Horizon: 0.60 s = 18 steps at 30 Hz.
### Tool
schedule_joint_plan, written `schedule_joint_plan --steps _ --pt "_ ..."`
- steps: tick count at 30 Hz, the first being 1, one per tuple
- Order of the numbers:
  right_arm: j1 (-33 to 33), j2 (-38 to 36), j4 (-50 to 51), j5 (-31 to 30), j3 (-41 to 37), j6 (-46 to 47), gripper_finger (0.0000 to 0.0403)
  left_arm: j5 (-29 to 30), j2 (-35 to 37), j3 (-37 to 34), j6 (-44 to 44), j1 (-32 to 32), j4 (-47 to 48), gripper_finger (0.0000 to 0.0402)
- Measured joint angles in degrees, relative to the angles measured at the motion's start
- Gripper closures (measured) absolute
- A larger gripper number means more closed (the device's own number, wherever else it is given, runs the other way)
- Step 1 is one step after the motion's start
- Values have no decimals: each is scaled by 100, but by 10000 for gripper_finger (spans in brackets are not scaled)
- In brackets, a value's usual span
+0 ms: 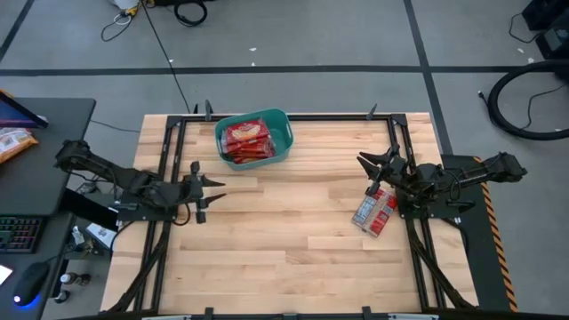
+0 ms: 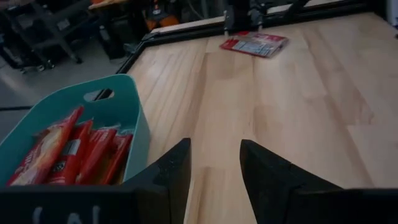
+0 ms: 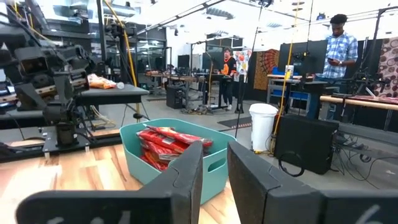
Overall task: Sort popcorn bags into baskets
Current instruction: Stack the popcorn bag into the green bin
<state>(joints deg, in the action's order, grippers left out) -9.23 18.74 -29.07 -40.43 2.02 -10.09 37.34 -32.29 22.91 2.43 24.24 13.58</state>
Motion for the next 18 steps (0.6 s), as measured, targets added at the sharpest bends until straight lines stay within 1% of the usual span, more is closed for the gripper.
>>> schedule_joint_plan --steps 4,9,10,12,14,18 --pt "0 0 -44 0 0 -14 322 11 485 -288 -63 90 3 260" --pt "0 0 -868 15 0 -70 322 58 1100 -631 -229 109 -41 260" --pt "0 0 -971 100 0 -83 322 73 1207 -687 -307 108 -122 260" --pt "6 3 -991 439 0 -58 322 106 1401 -801 -352 108 -428 260" --pt "42 58 -992 776 0 121 322 116 1533 -924 -361 108 -995 260" --pt "220 274 -991 857 0 908 323 101 1589 -1341 -808 104 -2343 260"
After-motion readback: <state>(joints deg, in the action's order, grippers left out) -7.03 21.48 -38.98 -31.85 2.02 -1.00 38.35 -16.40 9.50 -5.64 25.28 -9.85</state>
